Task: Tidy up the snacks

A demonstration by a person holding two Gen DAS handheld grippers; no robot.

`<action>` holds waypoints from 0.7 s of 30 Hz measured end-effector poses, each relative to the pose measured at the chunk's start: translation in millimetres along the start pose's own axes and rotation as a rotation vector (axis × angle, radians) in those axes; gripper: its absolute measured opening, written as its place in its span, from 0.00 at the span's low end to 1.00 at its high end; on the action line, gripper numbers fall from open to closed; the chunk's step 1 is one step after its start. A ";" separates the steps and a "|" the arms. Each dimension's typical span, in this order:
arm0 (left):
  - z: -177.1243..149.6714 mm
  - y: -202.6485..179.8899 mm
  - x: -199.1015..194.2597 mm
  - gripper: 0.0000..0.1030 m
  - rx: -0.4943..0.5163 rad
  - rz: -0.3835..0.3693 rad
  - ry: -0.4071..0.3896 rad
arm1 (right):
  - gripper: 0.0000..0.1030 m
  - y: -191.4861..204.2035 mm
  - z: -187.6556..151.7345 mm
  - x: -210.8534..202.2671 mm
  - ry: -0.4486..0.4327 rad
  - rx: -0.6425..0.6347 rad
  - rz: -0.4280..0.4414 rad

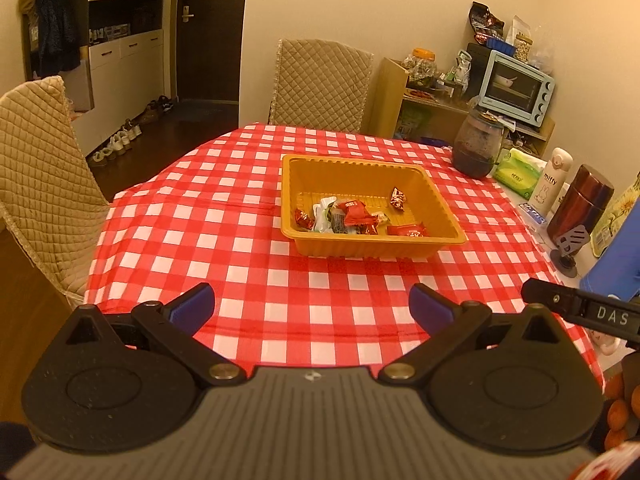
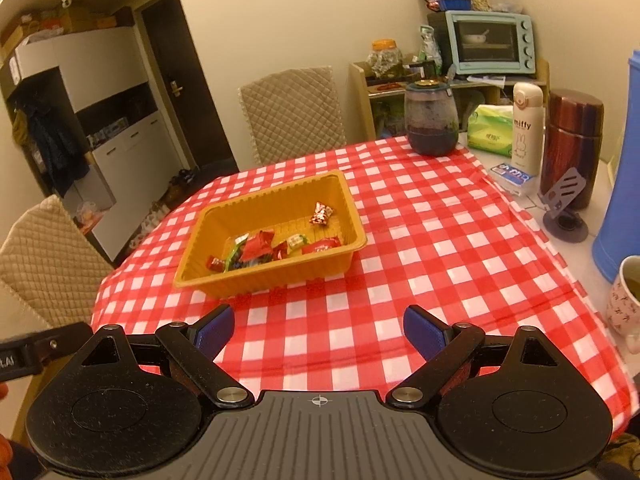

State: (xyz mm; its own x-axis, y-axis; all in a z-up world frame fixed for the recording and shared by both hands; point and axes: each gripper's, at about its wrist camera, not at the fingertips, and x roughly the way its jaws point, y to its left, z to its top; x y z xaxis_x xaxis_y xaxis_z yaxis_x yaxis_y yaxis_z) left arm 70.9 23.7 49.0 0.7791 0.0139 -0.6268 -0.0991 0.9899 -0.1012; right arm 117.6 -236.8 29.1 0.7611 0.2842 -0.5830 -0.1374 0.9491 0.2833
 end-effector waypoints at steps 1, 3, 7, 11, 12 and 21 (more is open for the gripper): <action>-1.2 -1.5 -4.1 1.00 0.005 0.007 -0.002 | 0.88 1.7 -1.4 -4.8 0.000 -0.010 -0.002; -3.4 -4.3 -12.0 1.00 0.011 0.015 -0.009 | 0.88 5.2 -4.7 -12.8 0.002 -0.030 -0.002; -8.3 -9.3 -26.4 1.00 0.023 0.015 -0.016 | 0.88 12.5 -10.9 -27.7 0.008 -0.071 -0.007; -16.4 -13.1 -38.7 1.00 0.041 0.013 -0.004 | 0.88 17.1 -20.3 -39.7 0.026 -0.097 0.002; -18.6 -13.2 -40.9 1.00 0.042 0.014 0.000 | 0.88 17.9 -22.8 -43.0 0.029 -0.101 0.000; -26.8 -10.3 -68.8 1.00 0.046 0.021 -0.016 | 0.88 19.2 -36.4 -75.1 0.039 -0.116 -0.021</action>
State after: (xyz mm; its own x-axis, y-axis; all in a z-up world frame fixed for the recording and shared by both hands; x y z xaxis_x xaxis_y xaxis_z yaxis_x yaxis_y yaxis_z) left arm 1.7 8.8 72.5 0.7872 0.0362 -0.6157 -0.0869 0.9948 -0.0526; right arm 34.8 -235.0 50.6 0.7395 0.2675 -0.6177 -0.1964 0.9635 0.1821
